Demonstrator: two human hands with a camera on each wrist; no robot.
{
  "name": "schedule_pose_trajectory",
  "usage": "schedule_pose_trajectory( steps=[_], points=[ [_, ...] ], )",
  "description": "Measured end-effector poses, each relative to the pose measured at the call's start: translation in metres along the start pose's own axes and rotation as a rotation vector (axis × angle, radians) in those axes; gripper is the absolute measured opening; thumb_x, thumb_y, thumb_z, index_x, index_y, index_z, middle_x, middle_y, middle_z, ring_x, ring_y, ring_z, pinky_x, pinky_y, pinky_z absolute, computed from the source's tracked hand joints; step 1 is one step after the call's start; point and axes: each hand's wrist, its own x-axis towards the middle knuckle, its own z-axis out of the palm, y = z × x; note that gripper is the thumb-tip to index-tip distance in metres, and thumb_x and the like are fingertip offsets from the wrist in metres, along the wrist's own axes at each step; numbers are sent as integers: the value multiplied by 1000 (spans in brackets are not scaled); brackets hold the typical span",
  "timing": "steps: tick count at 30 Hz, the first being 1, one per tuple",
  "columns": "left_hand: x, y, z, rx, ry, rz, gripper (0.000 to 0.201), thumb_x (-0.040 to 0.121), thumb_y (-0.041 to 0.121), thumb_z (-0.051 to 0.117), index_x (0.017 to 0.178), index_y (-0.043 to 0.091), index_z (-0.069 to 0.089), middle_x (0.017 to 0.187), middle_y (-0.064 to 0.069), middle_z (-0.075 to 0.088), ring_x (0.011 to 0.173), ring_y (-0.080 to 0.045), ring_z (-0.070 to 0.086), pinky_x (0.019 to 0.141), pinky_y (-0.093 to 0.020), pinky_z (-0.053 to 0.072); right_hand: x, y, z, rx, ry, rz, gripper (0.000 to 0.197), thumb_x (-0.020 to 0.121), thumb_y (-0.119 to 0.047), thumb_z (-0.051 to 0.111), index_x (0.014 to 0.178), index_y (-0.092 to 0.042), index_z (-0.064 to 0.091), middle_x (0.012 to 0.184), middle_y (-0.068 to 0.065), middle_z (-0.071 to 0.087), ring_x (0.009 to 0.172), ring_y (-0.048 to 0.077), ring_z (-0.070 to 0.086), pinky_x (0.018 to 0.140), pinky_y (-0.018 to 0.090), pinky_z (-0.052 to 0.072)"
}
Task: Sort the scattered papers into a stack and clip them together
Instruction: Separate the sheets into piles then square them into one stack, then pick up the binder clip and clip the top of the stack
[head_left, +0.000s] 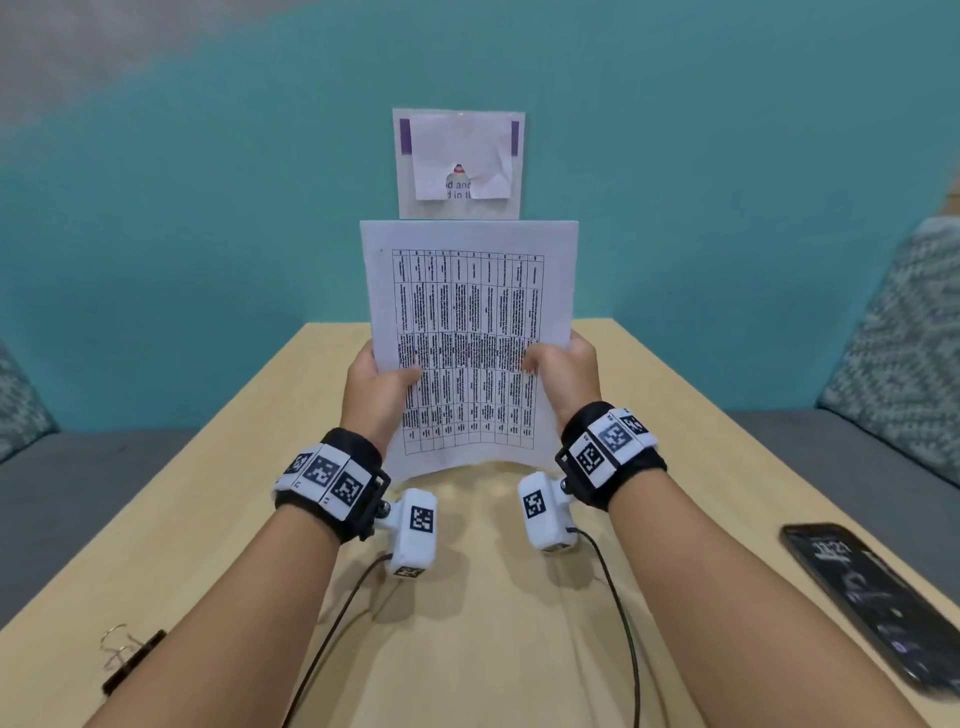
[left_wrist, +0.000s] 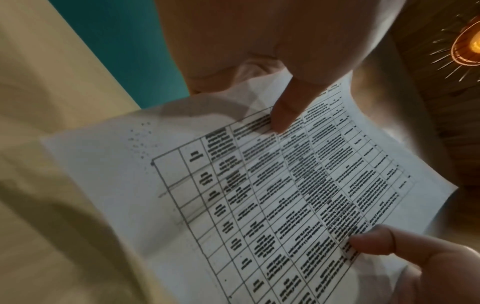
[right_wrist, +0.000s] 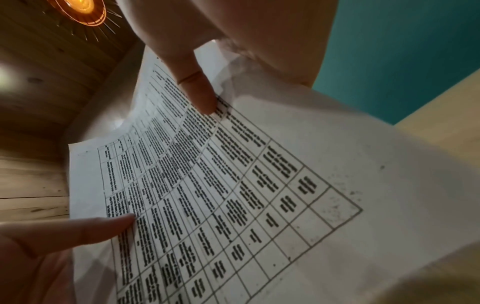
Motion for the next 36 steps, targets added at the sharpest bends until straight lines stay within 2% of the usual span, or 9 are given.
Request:
schedule_pose_trajectory(
  steps=[4, 8, 11, 14, 18, 20, 23, 29, 36],
  points=[
    [-12, -7, -6, 40, -6, -41, 33, 93, -8, 59, 119, 13, 61, 118, -10, 71, 112, -32, 68, 104, -53, 51, -13, 7, -5, -35, -44, 54, 25, 74, 11, 56, 86, -10, 61, 87, 4, 62, 77, 21, 52, 69, 28, 46],
    [-18, -13, -7, 76, -13, -46, 35, 93, -8, 59, 124, 9, 61, 119, -12, 71, 112, -32, 67, 101, -49, 53, -21, 16, -10, -4, -81, 74, 36, 77, 3, 69, 110, -13, 68, 105, 0, 74, 95, 18, 67, 85, 33, 53],
    [-19, -12, -8, 84, -22, -53, 38, 92, -10, 59, 127, 8, 60, 118, -9, 71, 111, -29, 67, 97, -43, 53, -24, 17, -12, -18, -100, 34, 25, 85, -6, 75, 102, -22, 67, 100, -7, 73, 92, 10, 67, 86, 28, 52],
    [-21, -12, -10, 106, -41, -58, 41, 92, -9, 62, 129, 8, 60, 119, -8, 71, 107, -25, 68, 94, -40, 54, -24, 19, -14, -89, -84, -13, 17, 88, -12, 76, 102, -19, 69, 96, -4, 74, 92, 18, 70, 89, 34, 56],
    [-22, 1, -27, 182, -104, -61, 37, 88, -11, 67, 119, 10, 60, 113, -11, 73, 96, -25, 71, 76, -33, 59, -23, 20, -17, -125, -95, -41, 19, 88, -16, 76, 106, -18, 70, 102, -1, 75, 98, 20, 72, 93, 38, 56],
    [-22, 12, -45, 255, -126, -59, 30, 88, -12, 66, 106, 9, 56, 99, -15, 75, 86, -29, 71, 67, -34, 59, -23, 18, -22, -117, -106, -52, 22, 88, -15, 76, 109, -15, 70, 103, 1, 76, 98, 21, 72, 93, 37, 55],
    [-25, 31, -84, 433, -151, -74, 23, 89, -6, 67, 102, 9, 57, 92, -19, 77, 72, -26, 71, 68, -37, 56, -23, 15, -28, -92, -124, -62, 17, 87, -13, 77, 102, -16, 70, 101, 2, 75, 93, 19, 71, 87, 32, 55],
    [-56, 53, -160, 835, -291, -160, 13, 90, 9, 74, 102, 9, 69, 88, -10, 77, 71, -19, 67, 65, -32, 53, -27, 15, -16, -62, -173, -55, 15, 87, -9, 77, 90, -20, 68, 93, -1, 74, 84, 16, 68, 70, 21, 51],
    [-91, 48, -226, 1216, -413, -381, 19, 82, 33, 84, 89, 19, 75, 66, 9, 68, 64, -11, 56, 62, -26, 49, -33, 15, 13, -48, -225, -38, 16, 88, -8, 76, 88, -22, 68, 99, 3, 75, 91, 19, 70, 82, 29, 54]
  ],
)
